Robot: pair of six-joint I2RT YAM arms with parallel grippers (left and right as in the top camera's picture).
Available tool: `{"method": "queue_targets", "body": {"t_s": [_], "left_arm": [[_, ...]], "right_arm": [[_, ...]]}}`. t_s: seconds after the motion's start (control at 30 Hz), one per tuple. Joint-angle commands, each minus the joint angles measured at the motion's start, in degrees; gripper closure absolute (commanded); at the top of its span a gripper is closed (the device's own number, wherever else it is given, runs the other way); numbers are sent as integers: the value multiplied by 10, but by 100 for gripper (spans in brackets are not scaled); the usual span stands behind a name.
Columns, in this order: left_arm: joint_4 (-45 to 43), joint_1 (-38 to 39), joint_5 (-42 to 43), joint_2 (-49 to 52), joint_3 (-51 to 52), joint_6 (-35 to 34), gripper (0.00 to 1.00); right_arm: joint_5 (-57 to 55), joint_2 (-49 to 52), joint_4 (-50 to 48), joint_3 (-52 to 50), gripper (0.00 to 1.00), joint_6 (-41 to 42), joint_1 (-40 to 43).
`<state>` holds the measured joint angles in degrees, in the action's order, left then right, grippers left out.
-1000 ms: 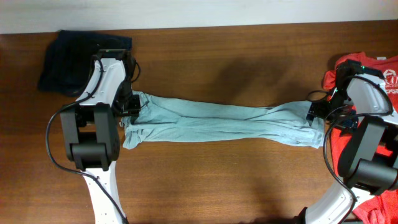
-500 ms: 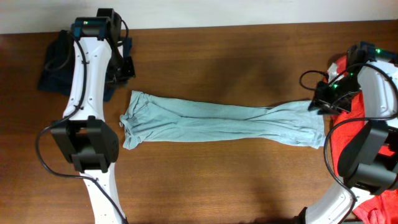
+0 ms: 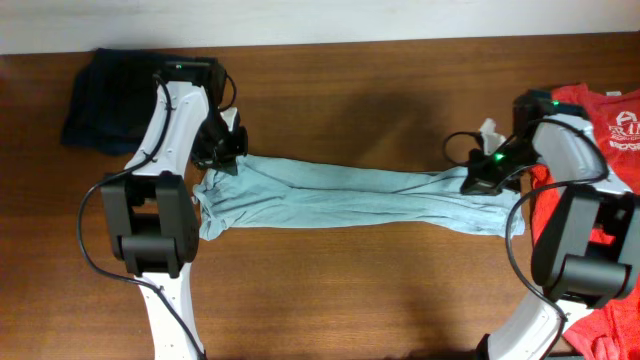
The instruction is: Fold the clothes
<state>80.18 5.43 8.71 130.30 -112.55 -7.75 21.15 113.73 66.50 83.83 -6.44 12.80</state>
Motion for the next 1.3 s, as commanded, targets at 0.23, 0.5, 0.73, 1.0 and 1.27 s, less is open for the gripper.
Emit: {"method": "queue_targets", "body": {"t_s": [0.23,0.5,0.73,1.0,1.27], "left_arm": [[-38,-3,-11,1,73,12,100],[-43,-3,-27,1,75,12,100],[-43,-5,-40,1,75,12,100],[-43,-14,-45,1,75,12,100],[-43,-19,-58,1,75,12,100]], "right_arm": [[-11,7,-40,-64,96,-6,-10],[-156,41,-46,-79,96,80,-7],[-154,45,-70,-62,96,109,7],[-154,45,12,51,96,110,8],[-165,45,73,139,72,99,26]]}}
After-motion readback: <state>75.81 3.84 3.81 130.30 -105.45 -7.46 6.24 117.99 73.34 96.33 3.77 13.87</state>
